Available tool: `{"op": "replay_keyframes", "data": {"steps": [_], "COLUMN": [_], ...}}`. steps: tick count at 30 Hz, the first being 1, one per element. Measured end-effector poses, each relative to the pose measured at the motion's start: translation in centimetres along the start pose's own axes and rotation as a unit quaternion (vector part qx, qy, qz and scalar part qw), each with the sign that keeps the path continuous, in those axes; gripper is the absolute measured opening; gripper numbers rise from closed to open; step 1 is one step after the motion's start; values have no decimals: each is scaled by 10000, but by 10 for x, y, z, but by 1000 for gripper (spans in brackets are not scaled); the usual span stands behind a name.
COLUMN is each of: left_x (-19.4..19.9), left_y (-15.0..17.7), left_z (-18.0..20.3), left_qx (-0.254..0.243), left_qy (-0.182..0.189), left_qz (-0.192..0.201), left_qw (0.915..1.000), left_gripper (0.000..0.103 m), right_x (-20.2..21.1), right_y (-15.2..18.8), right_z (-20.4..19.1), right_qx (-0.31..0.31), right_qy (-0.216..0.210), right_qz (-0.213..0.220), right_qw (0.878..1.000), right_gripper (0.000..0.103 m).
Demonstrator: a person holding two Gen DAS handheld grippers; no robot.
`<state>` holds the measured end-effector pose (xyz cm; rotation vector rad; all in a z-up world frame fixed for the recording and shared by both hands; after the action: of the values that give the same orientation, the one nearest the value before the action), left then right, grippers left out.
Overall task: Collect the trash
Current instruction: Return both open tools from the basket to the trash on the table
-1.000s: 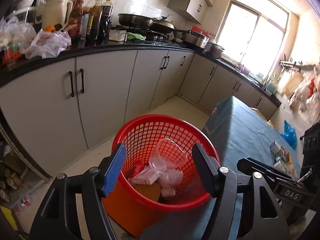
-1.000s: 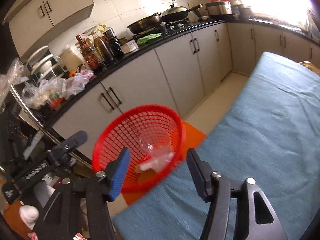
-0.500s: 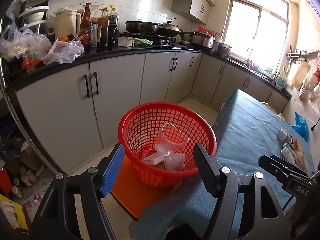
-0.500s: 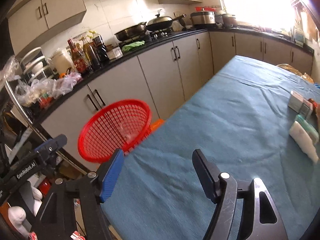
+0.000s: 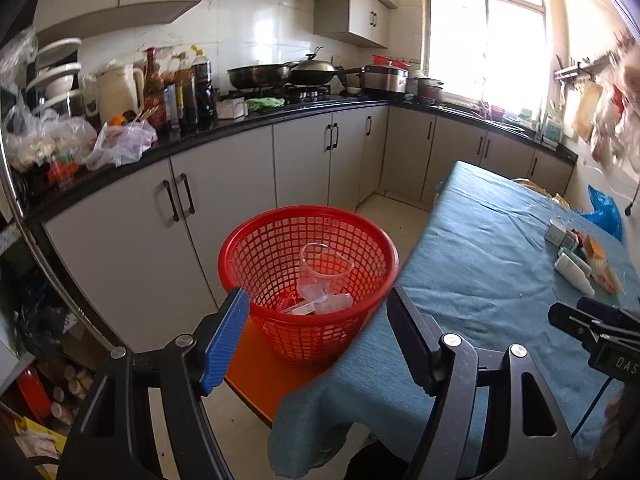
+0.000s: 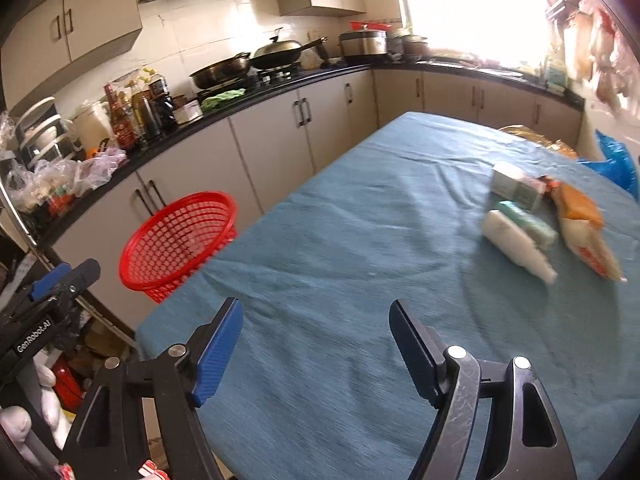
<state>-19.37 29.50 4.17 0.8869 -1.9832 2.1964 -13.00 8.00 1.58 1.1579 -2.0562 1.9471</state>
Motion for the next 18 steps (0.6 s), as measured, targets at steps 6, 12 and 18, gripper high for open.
{"op": "replay_keyframes", "data": {"steps": [6, 12, 18], "left_x": [14, 26, 35], "left_y": [1, 2, 6], "left_z": [20, 35, 48], "left_qx": [-197, -334, -391], "left_qy": [69, 142, 250], "left_qz": [98, 188, 241], "left_qw": [9997, 9992, 9986], "left_gripper": [71, 71, 72], "right_x": [25, 45, 61], "right_y": [2, 6, 11], "right_z": [16, 30, 49], "right_qx": [204, 275, 267], "right_qy": [402, 683, 1009], "right_qz": [137, 201, 182], "right_qw": [9989, 9971, 9944], "right_gripper": [81, 82, 82]}}
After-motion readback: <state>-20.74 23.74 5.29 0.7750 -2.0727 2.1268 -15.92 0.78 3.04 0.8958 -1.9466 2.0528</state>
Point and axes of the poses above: each gripper's, at about its wrist camera, not at the fingertips, and x roughly against the way its jaws point, z to its right, y to its underside, the point moved 7 cm from there along -x, roughly the way its jaws point, and after that the axes turned 8 degrees about z, right-handed, at the moved point
